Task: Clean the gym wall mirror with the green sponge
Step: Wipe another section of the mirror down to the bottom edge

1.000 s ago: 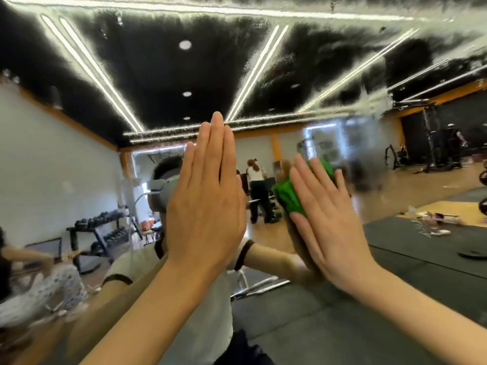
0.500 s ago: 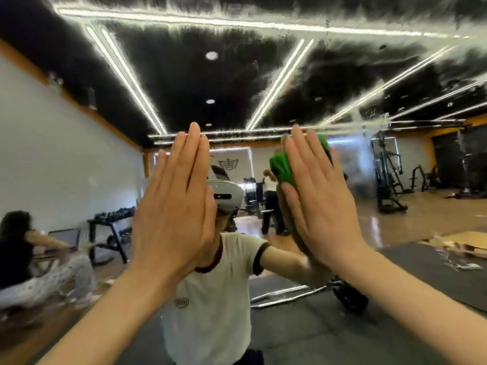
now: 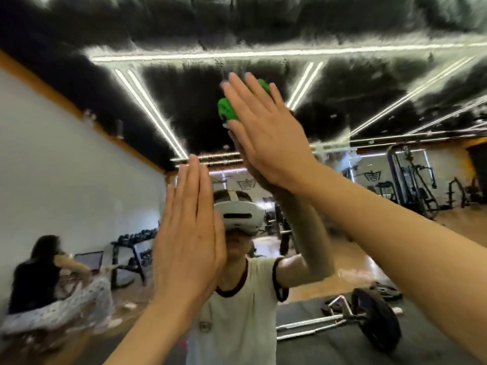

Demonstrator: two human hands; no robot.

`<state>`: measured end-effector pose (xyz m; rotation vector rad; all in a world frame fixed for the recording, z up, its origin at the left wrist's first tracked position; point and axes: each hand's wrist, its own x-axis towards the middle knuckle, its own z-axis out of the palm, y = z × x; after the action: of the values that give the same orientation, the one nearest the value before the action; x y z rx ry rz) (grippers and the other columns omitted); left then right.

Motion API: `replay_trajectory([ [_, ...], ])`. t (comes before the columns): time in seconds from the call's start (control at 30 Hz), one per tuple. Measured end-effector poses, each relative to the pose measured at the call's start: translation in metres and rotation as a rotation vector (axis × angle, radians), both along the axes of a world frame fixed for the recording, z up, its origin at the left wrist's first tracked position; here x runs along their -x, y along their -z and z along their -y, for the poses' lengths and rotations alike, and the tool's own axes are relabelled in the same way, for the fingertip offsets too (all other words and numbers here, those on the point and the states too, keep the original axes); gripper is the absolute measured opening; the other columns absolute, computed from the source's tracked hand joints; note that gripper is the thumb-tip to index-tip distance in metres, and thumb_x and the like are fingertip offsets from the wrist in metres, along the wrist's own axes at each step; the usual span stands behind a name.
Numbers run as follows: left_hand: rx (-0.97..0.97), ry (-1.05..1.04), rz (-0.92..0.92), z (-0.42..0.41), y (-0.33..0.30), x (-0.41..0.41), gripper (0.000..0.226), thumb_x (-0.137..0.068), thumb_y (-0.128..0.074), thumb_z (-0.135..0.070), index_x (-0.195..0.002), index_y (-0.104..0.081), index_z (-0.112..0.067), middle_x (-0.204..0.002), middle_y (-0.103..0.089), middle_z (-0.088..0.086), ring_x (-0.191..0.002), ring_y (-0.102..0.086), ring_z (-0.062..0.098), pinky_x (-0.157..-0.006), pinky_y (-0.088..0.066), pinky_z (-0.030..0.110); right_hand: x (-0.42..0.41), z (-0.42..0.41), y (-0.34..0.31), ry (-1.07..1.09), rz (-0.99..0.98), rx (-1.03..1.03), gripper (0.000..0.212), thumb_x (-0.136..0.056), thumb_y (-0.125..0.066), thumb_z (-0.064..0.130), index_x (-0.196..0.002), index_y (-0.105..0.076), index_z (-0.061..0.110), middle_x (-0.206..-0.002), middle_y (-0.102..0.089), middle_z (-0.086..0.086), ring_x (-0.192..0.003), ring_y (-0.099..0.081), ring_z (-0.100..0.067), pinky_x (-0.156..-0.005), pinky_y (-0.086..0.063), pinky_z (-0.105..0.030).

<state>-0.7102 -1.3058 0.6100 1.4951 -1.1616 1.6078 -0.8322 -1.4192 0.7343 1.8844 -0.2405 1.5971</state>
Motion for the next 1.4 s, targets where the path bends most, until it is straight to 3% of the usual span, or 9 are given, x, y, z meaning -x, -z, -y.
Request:
replay_trajectory([
  [0.2,-0.032,-0.047,-0.018,0.0,0.001,-0.001,0.063,-0.105,-0.021,-0.024,-0.162,-0.003,-0.007,-0.171,0.004,0.007,-0.157,0.008,0.018,-0.126,0.005,0.033,0.041,0.04,0.013,0.018,0.442,-0.432,0.06,-0.106,-0.015,0.032,-0.159,-0.012,0.003,-0.168,-0.009,-0.015,-0.155,-0.005,-0.029,-0.126,-0.002,-0.048],
  [0.43,0.006,-0.03,-0.011,0.0,0.0,0.0,0.061,-0.104,-0.031,-0.02,-0.161,-0.015,-0.004,-0.169,-0.01,0.011,-0.157,-0.004,0.019,-0.127,-0.004,0.035,-0.031,-0.033,0.006,0.005,-0.089,0.131,0.056,-0.109,-0.022,0.033,-0.159,-0.019,0.009,-0.168,-0.016,-0.009,-0.155,-0.009,-0.024,-0.122,0.007,-0.037],
  [0.6,-0.016,-0.033,-0.01,-0.002,0.001,0.003,0.061,-0.105,-0.03,-0.02,-0.161,-0.011,-0.005,-0.17,-0.004,0.008,-0.157,0.0,0.018,-0.127,0.002,0.032,0.048,0.051,0.028,-0.071,0.265,-0.22,0.053,-0.106,-0.031,0.023,-0.155,-0.026,0.004,-0.164,-0.024,-0.014,-0.153,-0.016,-0.026,-0.126,-0.006,-0.046],
  [0.73,-0.024,-0.032,-0.031,-0.002,0.002,0.006,0.061,-0.106,-0.026,-0.022,-0.162,-0.008,-0.006,-0.171,-0.002,0.007,-0.157,0.002,0.017,-0.126,0.005,0.029,0.045,0.041,0.037,-0.056,0.479,-0.427,0.061,-0.105,-0.014,0.032,-0.159,-0.017,0.004,-0.167,-0.013,-0.014,-0.155,-0.007,-0.028,-0.126,-0.002,-0.05],
  [0.93,-0.011,-0.049,-0.029,-0.003,0.001,0.005,0.06,-0.106,-0.028,-0.02,-0.161,-0.011,-0.005,-0.17,-0.005,0.008,-0.157,0.0,0.017,-0.126,0.004,0.029,-0.019,-0.005,0.058,-0.083,0.056,0.114,0.05,-0.105,-0.035,0.024,-0.152,-0.039,0.007,-0.161,-0.035,-0.012,-0.15,-0.028,-0.027,-0.123,-0.01,-0.043],
  [1.07,-0.006,-0.057,-0.016,-0.002,0.001,0.006,0.062,-0.105,-0.026,-0.022,-0.162,-0.01,-0.004,-0.17,-0.003,0.007,-0.157,0.0,0.019,-0.126,0.006,0.027,0.061,0.063,0.064,-0.082,0.186,-0.145,0.052,-0.104,-0.039,0.011,-0.155,-0.031,0.007,-0.164,-0.025,-0.013,-0.153,-0.018,-0.026,-0.12,0.008,-0.029],
  [1.2,0.002,-0.053,-0.022,-0.002,0.002,0.007,0.062,-0.104,-0.025,-0.022,-0.161,-0.01,-0.004,-0.17,-0.004,0.008,-0.157,-0.001,0.02,-0.126,0.005,0.027,0.086,0.081,0.076,-0.063,0.461,-0.416,0.054,-0.107,-0.03,0.02,-0.158,-0.022,0.003,-0.166,-0.017,-0.015,-0.154,-0.01,-0.031,-0.124,0.002,-0.044],
  [1.3,0.0,-0.049,-0.028,-0.002,0.001,0.01,0.061,-0.104,-0.024,-0.022,-0.161,-0.013,-0.003,-0.17,-0.007,0.01,-0.157,-0.004,0.021,-0.126,0.005,0.027,0.031,0.031,0.075,-0.104,0.385,-0.27,0.053,-0.103,-0.043,0.006,-0.154,-0.029,0.003,-0.164,-0.025,-0.016,-0.153,-0.017,-0.031,-0.126,-0.007,-0.048],
  [1.4,-0.006,-0.027,-0.036,-0.003,0.0,0.011,0.061,-0.104,-0.023,-0.025,-0.161,-0.014,-0.002,-0.169,-0.008,0.01,-0.156,-0.003,0.019,-0.125,0.006,0.025,-0.009,0.003,0.086,-0.094,0.058,0.052,0.052,-0.105,-0.034,0.019,-0.155,-0.03,0.006,-0.164,-0.028,-0.013,-0.153,-0.02,-0.029,-0.126,-0.011,-0.047],
])
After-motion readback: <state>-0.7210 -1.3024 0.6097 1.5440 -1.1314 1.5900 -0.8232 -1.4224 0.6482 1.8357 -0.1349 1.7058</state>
